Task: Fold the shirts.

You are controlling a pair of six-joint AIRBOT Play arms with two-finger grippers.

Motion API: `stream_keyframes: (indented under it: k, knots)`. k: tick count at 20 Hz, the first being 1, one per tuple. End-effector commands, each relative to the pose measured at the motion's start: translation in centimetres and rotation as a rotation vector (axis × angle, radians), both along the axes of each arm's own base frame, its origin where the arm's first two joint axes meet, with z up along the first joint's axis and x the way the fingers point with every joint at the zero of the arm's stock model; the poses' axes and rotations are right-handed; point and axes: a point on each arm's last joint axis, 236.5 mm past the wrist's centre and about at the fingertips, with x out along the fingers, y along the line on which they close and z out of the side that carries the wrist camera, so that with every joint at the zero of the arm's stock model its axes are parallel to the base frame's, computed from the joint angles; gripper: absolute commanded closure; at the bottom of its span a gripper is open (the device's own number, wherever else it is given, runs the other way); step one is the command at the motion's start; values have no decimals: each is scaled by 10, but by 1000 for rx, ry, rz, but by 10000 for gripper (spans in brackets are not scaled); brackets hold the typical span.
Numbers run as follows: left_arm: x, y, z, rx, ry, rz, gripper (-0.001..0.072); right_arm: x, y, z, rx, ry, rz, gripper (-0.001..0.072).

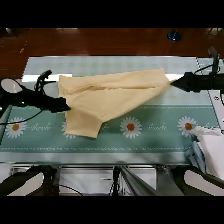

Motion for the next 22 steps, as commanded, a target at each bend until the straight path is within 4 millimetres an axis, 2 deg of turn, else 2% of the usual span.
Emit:
stream_keyframes:
  k: [1,3,6,7,9,11,14,17,19,22]
  knots:
    - [50,5,40,-7,-206,84,673,35,2,21,15,-124,-82,687]
    - [62,15,32,2,-217,125,673,50,1,9,3,-128,-119,687]
    - [77,42,15,-1,-187,218,674,73,-14,-4,-3,-141,-208,688]
    - [84,50,15,-19,-197,264,674,79,-20,-6,-4,-152,-239,688]
    - [109,65,30,-69,-274,381,674,91,-26,-4,-10,-173,-270,688]
    - [128,66,41,-75,-368,394,674,101,-22,-1,-31,-198,-246,688]
    - [149,59,45,-41,-445,373,674,123,-11,7,-53,-250,-232,687]
    - [171,59,47,-35,-470,374,674,144,-21,15,-71,-301,-296,688]
    - [187,61,44,-35,-471,374,673,150,-30,8,-89,-303,-327,688]
    - [203,59,33,-41,-445,360,673,151,-34,-19,-129,-257,-316,687]
